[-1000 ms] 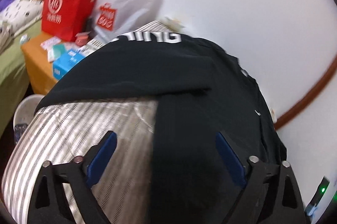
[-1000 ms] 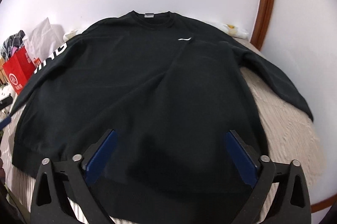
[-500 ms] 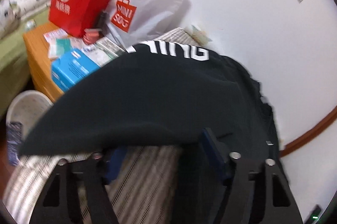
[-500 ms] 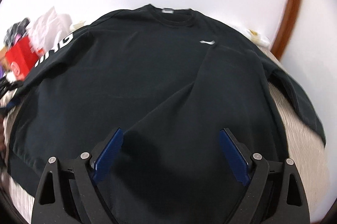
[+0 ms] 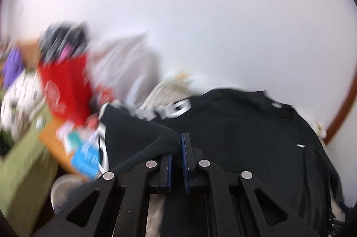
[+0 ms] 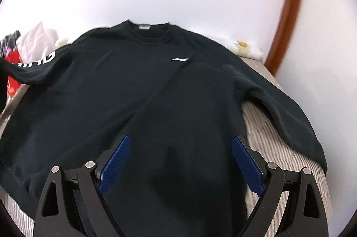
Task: Fold small clothes
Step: 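Fold the held sleeve across the sweatshirt body and open the left tool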
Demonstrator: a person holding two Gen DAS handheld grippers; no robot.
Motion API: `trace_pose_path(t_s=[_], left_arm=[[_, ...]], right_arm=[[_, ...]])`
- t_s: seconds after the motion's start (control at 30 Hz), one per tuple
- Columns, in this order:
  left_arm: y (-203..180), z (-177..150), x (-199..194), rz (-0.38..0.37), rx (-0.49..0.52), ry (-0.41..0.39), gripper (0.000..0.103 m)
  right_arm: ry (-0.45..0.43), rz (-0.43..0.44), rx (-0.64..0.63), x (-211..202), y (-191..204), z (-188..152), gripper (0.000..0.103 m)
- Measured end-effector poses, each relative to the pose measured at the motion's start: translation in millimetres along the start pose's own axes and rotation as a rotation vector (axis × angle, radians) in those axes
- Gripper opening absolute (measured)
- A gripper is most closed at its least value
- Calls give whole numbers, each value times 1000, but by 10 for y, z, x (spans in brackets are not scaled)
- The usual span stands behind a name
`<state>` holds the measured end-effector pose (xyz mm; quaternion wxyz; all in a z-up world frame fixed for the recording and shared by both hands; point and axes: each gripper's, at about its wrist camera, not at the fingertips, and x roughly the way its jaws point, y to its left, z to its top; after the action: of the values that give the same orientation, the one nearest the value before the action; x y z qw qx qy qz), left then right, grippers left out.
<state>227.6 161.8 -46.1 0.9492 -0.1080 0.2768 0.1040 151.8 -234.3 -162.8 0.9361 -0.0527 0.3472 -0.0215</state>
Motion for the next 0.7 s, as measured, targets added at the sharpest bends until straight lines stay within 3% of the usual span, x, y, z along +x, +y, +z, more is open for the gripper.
trace_pose_path(t_s=[0.07,0.2,0.37,0.47,0.53,0.6,0.7], left_arm=[[-426,134,-24,-32,82,-34,8],[-1307,175,80,-135,214,-27,8],[-2371,-212,338,-218,391,51,8],[-2683,-483,461,-225,433,94,9],[-2765,-612,498,-240,438,122,20],[-2794,-712,471,-294,433,158,46],[-2741,-788,263,-340,459,138,59]], right_arm=[[-22,-7,16,-107,-134,-64,91],[-39,-34,35,-267,-385,-209,91],[-15,-69,50,-352,-625,-417,91],[-5,-90,45,-408,-749,-552,91],[-1,-94,49,-431,-818,-605,91],[6,-98,57,-444,-858,-630,91],[6,-95,67,-443,-849,-567,91]])
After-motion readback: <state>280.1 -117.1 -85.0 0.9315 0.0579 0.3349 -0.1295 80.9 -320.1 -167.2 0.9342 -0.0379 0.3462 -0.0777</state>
